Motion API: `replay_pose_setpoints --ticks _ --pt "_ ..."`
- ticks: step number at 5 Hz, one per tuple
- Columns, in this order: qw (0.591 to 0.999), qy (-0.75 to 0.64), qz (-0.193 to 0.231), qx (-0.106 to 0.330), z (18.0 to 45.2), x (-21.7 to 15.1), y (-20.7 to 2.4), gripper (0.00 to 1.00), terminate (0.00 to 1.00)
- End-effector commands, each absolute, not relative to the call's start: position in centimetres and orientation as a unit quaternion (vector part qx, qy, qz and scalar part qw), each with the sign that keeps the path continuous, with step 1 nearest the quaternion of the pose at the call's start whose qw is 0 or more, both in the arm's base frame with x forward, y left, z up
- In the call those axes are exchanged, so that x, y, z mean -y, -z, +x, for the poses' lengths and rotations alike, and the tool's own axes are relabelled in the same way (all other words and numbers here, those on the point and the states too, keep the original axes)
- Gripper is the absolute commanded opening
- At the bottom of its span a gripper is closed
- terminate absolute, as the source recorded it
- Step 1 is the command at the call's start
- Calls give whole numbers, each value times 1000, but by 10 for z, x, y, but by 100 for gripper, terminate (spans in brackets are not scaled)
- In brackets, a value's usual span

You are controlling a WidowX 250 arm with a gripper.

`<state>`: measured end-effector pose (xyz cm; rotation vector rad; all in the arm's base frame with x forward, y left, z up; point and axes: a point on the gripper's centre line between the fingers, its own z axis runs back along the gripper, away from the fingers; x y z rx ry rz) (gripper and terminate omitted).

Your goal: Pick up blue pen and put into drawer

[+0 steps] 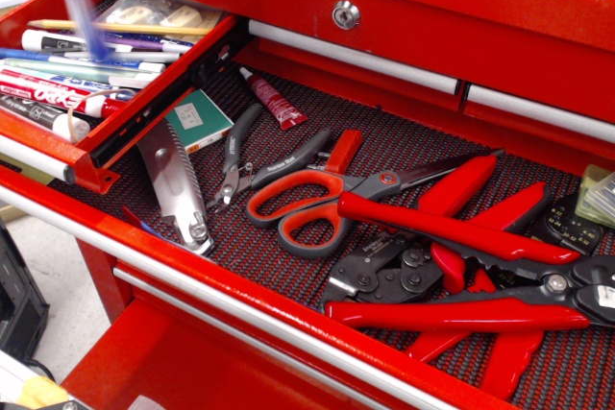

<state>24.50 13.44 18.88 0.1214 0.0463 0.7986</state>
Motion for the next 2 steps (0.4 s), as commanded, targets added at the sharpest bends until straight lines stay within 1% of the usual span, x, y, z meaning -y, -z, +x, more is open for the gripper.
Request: replay_pose_setpoints --ticks 1,2 --pt "921 -384 60 0 253 -136 -206 100 0" --pt "921 -384 60 0 253 -136 -206 100 100"
